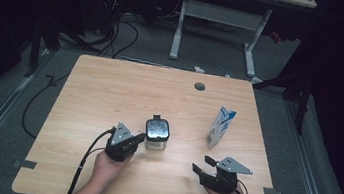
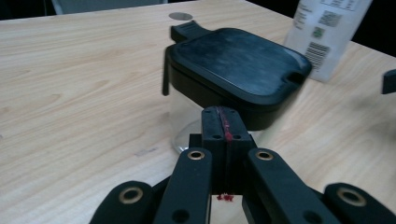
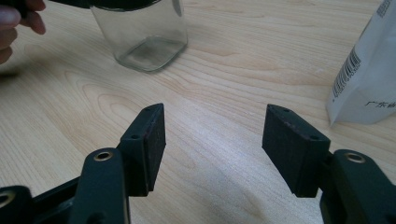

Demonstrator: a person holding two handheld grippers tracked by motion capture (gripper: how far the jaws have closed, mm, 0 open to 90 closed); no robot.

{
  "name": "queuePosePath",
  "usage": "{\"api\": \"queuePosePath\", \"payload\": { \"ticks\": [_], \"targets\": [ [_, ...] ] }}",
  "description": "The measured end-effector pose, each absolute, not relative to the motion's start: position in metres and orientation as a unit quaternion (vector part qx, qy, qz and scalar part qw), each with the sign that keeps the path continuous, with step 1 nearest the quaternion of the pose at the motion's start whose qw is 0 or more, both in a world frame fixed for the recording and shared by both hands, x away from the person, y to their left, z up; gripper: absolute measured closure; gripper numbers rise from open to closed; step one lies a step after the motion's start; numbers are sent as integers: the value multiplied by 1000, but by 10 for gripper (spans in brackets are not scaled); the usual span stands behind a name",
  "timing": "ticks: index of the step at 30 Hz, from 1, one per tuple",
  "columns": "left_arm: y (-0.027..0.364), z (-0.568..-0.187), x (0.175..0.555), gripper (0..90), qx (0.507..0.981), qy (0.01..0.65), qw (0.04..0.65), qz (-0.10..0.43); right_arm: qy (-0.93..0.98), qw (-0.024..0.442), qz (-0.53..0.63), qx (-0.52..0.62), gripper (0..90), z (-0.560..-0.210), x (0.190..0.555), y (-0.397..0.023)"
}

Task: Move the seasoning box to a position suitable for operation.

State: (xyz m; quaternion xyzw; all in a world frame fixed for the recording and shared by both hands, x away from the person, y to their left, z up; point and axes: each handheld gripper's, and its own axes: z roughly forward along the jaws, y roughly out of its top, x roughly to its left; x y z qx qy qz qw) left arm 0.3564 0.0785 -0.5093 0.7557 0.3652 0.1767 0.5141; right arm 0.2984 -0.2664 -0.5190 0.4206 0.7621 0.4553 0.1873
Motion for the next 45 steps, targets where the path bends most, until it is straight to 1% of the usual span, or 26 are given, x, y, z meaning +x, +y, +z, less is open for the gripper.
{"api": "queuePosePath", "payload": {
  "ticks": [7,10,13,17,23,30,35,39,40,41,42,45],
  "targets": [
    [73,-510,347,900,758,358,518,169,764,188,453,419,398,-519,298,-266],
    [77,-512,353,900,756,371,509,178,763,189,453,420,400,-519,298,-266],
    [80,-514,360,900,753,386,505,168,763,188,453,421,402,-519,298,-266],
    [70,-516,351,900,766,375,496,162,762,188,453,423,407,-519,298,-267],
    [63,-516,345,900,768,368,501,157,764,189,449,423,409,-520,298,-266],
    [43,-518,338,900,775,350,508,134,766,188,446,424,418,-520,299,-266],
    [41,-518,335,897,781,344,503,137,766,191,446,423,424,-520,299,-267],
    [52,-516,336,829,792,343,484,145,766,196,448,418,459,-520,298,-268],
    [60,-514,338,808,797,347,470,156,769,202,446,411,473,-520,298,-266],
    [60,-514,338,792,797,347,470,156,769,202,446,411,473,-520,298,-266],
    [67,-513,342,773,800,349,459,168,770,205,446,407,494,-520,298,-263],
    [71,-513,347,708,802,353,452,166,769,210,447,405,506,-519,299,-259]
  ]
}}
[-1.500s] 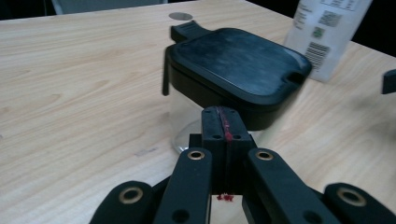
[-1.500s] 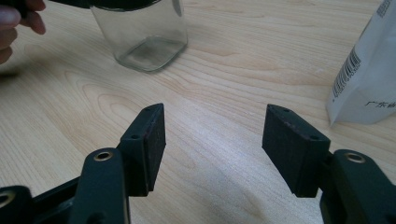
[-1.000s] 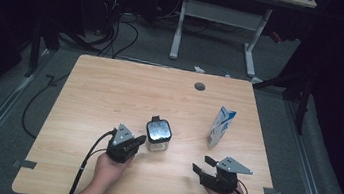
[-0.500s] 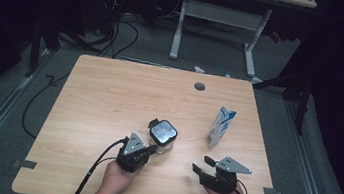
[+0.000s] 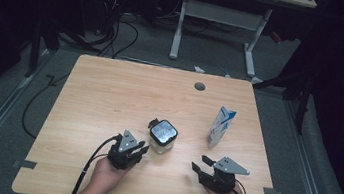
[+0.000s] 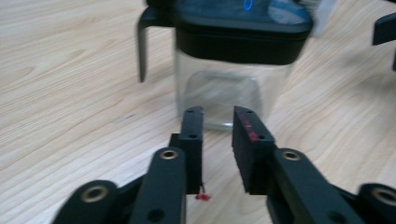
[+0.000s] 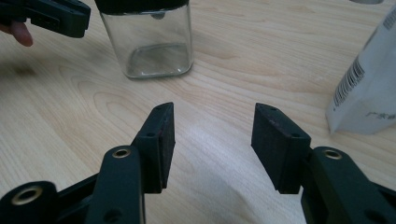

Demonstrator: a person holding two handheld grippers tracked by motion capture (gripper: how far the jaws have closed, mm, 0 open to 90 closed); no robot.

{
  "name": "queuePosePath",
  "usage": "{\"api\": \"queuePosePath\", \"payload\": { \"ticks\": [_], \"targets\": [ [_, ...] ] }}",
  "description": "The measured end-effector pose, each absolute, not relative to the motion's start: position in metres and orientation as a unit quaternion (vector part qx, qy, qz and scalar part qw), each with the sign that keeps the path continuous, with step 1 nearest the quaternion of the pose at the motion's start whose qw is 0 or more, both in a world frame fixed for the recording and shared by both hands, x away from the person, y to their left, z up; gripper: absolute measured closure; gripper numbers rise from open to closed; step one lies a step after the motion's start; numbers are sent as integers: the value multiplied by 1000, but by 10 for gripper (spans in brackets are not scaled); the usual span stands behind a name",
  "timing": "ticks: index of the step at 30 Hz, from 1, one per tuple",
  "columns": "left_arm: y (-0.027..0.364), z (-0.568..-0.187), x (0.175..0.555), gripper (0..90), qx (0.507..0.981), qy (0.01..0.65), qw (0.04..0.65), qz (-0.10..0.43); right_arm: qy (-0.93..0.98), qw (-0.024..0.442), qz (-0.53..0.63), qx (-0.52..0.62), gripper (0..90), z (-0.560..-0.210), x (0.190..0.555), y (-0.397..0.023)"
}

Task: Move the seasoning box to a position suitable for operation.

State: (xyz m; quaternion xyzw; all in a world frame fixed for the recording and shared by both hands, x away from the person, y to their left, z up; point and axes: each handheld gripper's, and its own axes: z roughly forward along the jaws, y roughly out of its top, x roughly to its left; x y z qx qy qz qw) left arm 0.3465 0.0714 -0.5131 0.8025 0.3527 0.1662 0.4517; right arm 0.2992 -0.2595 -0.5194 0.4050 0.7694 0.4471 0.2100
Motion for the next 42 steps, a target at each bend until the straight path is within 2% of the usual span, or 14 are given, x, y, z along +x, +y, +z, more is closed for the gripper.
{"api": "queuePosePath", "payload": {
  "ticks": [1,4,5,8,14,18,19,22,31,38,42],
  "targets": [
    [75,-515,348,690,803,349,450,174,770,215,445,403,532,-520,301,-256],
    [79,-518,349,636,806,343,451,171,769,223,436,411,534,-519,307,-251],
    [80,-520,353,618,811,343,449,150,766,221,435,418,529,-518,310,-250],
    [81,-521,354,644,817,332,447,151,761,221,426,437,517,-517,319,-247],
    [89,-515,352,589,815,319,456,159,767,228,414,434,538,-511,328,-240],
    [100,-514,351,589,798,339,476,145,772,221,417,426,553,-507,339,-232],
    [104,-511,352,588,787,356,485,135,774,203,422,425,555,-506,346,-228],
    [105,-507,352,577,778,361,492,147,776,207,426,416,582,-506,348,-225],
    [94,-484,368,680,769,357,495,192,792,204,428,384,615,-510,337,-224],
    [86,-474,386,807,758,359,509,192,788,200,433,388,643,-512,337,-226],
    [77,-469,394,850,758,353,512,198,786,197,434,394,643,-513,337,-228]
  ]
}}
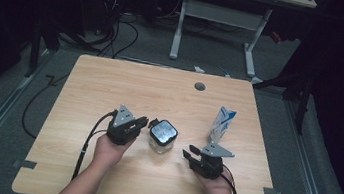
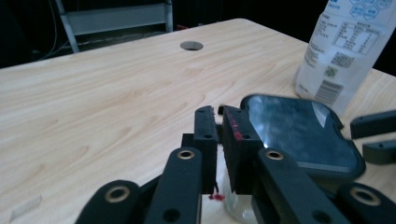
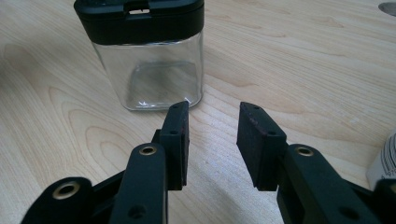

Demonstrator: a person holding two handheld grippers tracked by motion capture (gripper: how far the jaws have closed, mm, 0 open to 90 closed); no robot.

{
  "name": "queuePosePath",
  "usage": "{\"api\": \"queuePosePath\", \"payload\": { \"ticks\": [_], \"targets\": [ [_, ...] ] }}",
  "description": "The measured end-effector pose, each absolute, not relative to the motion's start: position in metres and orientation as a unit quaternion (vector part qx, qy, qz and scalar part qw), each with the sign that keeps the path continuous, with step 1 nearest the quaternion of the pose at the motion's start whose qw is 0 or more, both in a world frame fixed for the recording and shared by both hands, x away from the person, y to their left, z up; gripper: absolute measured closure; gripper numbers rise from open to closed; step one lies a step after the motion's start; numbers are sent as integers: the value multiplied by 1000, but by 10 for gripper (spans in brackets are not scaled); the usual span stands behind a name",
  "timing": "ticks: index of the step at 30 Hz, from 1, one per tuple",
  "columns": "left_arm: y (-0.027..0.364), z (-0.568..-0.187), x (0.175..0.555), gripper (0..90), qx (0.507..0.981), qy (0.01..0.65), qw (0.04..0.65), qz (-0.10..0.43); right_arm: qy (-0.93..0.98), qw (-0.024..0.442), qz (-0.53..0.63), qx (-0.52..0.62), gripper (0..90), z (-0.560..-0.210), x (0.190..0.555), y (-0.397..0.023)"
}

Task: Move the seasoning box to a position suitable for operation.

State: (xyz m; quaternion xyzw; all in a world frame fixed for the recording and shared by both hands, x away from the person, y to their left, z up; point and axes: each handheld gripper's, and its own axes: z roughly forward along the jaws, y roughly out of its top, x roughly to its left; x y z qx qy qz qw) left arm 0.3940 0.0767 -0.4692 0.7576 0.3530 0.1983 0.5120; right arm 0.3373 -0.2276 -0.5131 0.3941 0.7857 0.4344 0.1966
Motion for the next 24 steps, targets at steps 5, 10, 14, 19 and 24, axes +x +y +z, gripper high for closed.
{"api": "queuePosePath", "payload": {
  "ticks": [5,10,14,19,24],
  "targets": [
    [65,-468,402,900,759,349,512,200,781,193,443,396,661,-512,337,-230],
    [56,-467,405,900,758,344,514,206,780,194,444,396,793,-511,336,-231],
    [51,-470,409,900,762,344,508,208,778,194,446,398,873,-510,334,-233],
    [50,-474,411,900,767,338,505,208,774,197,445,405,883,-509,334,-233],
    [50,-476,411,900,768,336,502,213,775,198,443,405,880,-510,334,-231]
  ]
}}
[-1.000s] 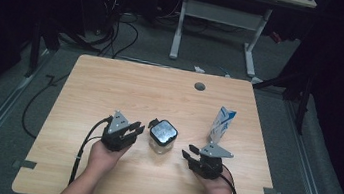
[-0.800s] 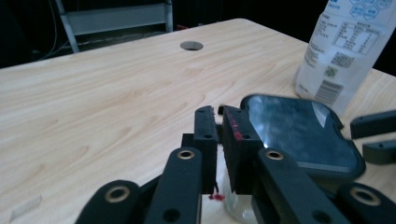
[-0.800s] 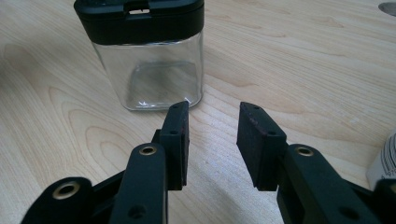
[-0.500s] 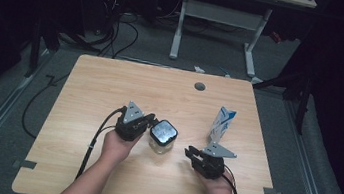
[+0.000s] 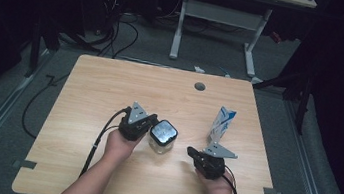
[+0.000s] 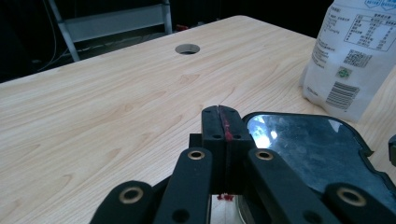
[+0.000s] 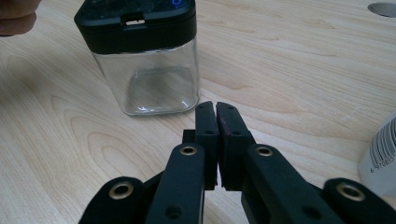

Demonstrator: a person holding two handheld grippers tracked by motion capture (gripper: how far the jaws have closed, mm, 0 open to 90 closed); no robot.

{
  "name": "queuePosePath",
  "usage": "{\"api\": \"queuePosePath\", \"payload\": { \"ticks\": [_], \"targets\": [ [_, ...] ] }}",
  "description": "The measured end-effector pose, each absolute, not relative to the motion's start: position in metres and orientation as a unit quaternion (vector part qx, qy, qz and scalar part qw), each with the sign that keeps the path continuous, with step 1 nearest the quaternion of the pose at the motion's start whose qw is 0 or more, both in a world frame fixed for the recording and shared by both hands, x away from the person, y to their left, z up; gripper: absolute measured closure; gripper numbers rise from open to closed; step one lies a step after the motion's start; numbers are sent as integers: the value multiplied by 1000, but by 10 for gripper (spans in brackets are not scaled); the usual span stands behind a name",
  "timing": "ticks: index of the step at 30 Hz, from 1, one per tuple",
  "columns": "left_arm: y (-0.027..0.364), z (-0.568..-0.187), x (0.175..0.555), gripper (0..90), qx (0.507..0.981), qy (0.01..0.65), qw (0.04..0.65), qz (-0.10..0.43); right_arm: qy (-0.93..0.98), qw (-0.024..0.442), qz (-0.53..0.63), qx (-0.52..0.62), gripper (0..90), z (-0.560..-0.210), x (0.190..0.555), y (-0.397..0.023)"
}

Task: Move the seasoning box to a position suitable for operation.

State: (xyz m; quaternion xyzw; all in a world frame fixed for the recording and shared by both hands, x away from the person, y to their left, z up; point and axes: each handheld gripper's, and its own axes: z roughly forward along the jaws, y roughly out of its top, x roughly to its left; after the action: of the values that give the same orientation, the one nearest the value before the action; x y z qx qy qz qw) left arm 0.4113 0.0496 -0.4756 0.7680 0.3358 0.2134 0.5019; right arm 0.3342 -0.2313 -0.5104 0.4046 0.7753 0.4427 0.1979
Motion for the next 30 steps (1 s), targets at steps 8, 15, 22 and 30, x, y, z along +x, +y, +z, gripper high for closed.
{"api": "queuePosePath", "payload": {
  "ticks": [8,15,22,30],
  "targets": [
    [50,-476,411,900,766,335,505,211,775,198,443,405,873,-510,333,-230],
    [51,-478,411,900,763,336,510,210,777,200,442,400,873,-511,333,-228],
    [52,-479,411,900,760,337,514,211,778,202,444,397,874,-511,332,-227],
    [52,-480,411,900,757,339,518,210,778,202,444,395,875,-510,331,-227]
  ]
}}
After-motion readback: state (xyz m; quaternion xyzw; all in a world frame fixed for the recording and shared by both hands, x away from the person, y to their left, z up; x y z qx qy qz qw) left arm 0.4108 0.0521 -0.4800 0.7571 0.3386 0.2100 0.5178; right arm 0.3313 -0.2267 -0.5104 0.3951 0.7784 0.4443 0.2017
